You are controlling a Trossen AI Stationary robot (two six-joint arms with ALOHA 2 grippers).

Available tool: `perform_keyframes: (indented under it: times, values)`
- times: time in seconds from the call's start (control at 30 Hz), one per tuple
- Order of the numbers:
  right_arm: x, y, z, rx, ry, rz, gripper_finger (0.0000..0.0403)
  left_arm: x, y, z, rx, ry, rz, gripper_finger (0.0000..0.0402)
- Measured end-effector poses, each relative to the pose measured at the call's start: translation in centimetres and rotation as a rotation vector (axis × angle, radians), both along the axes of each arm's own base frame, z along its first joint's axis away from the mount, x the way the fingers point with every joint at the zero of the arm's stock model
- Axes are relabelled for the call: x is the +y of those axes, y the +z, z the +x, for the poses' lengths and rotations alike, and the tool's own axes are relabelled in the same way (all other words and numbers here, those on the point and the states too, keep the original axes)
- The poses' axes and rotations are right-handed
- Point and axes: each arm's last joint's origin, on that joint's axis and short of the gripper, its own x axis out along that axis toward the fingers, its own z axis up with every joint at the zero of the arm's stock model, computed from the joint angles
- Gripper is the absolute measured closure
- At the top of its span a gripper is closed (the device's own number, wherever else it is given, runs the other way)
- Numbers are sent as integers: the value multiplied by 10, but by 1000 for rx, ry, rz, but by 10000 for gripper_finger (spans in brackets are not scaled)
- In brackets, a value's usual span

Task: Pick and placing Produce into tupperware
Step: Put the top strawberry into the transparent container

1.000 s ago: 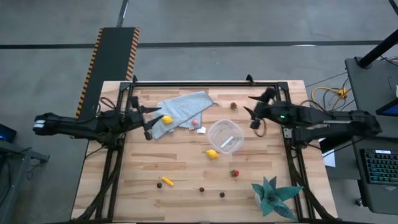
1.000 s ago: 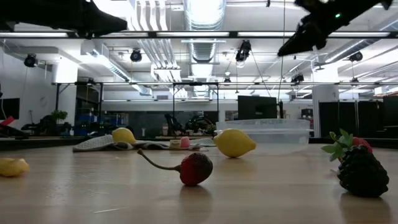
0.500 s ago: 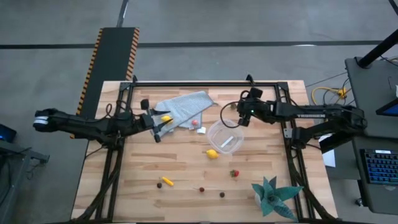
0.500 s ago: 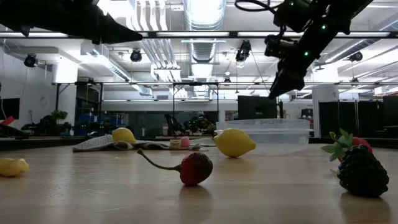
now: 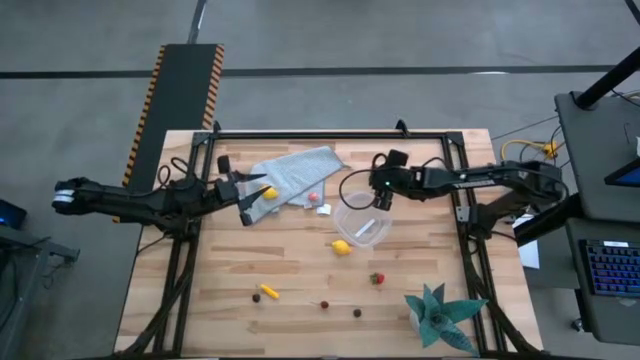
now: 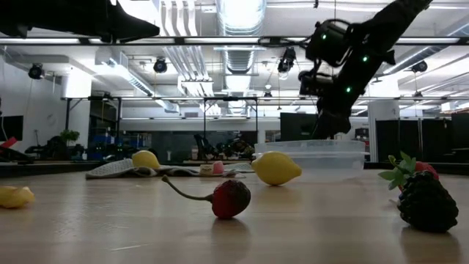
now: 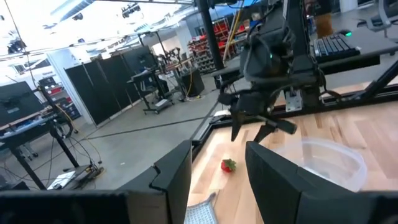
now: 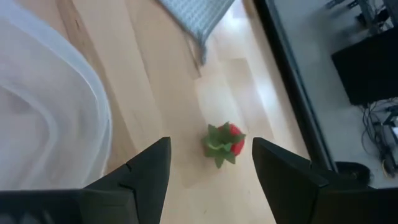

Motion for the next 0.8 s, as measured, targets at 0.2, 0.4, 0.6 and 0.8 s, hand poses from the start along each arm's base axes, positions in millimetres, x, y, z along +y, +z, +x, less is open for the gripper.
perform_keyframes:
  times: [0.2, 0.4, 0.6, 0.8]
  values:
    - [-9, -23, 4, 95, -24, -1, 183, 0, -1, -2, -5, 0, -1, 265]
    - [-15, -31, 6, 117, -21, -15, 183, 0, -1, -3, -8, 0, -1, 265]
    - [-15, -23, 5, 84, -22, -26, 183, 0, -3, -2, -1, 0, -1, 265]
    - [-14, -6, 2, 18, -19, -50, 183, 0, -3, -3, 1, 0, -1, 265]
